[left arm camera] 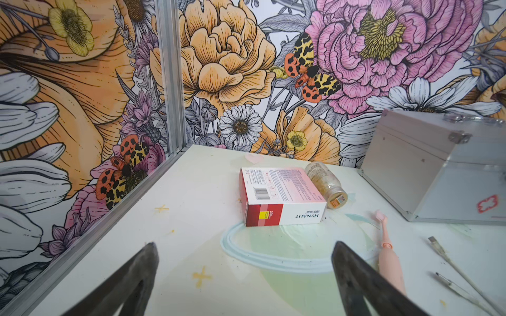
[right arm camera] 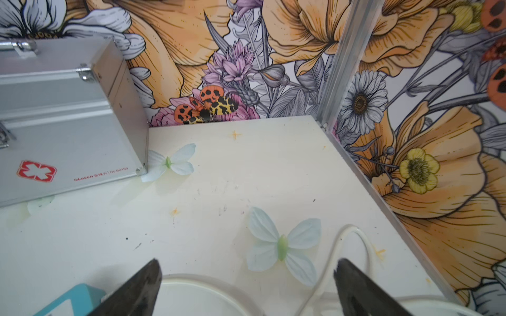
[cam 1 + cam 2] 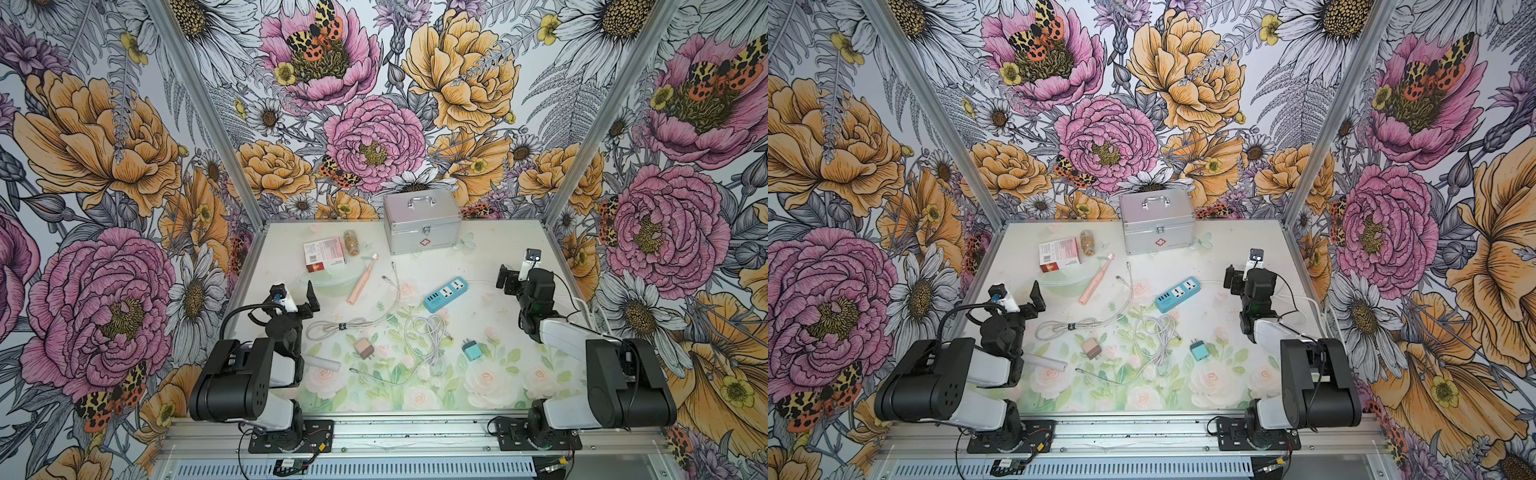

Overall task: Charge the electric toothbrush
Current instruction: Pick up the plug from the center of the board.

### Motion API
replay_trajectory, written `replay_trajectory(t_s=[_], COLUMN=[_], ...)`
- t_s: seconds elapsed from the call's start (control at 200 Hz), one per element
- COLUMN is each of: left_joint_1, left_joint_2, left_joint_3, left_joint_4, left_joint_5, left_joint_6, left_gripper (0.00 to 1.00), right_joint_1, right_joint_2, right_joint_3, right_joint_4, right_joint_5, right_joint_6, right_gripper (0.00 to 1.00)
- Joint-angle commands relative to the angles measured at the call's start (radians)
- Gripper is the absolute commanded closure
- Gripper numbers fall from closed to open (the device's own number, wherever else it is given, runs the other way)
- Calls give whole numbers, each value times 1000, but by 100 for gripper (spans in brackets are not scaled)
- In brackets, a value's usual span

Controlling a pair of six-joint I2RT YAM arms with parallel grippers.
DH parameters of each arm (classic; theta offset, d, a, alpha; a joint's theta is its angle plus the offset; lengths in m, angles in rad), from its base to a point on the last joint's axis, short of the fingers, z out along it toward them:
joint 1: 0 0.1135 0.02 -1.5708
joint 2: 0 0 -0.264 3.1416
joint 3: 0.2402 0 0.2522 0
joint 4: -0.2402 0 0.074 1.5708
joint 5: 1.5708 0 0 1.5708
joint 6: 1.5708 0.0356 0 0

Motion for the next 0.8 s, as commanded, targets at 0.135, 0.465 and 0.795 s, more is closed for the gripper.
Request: replay_trajectory(t_s=[0.135, 0.465, 0.795], left_joint_1=[135, 15, -552], left_joint_2=[-451, -560, -333], left_joint_3=[131, 329, 630], left_joint_4=[-535, -1048, -1489], left_joint_5=[285, 127, -77], left_joint_6=[-189, -363, -443], left_gripper=[1, 1, 1], right_joint_1=[-83, 18, 357], right_joint_2=[-142, -193, -315], right_joint_3=[165, 238, 182], right_joint_4=[-455, -876, -1267], right_joint_5=[-49, -166, -120], right_joint_6=[302, 386, 529], right_gripper=[0, 0, 4])
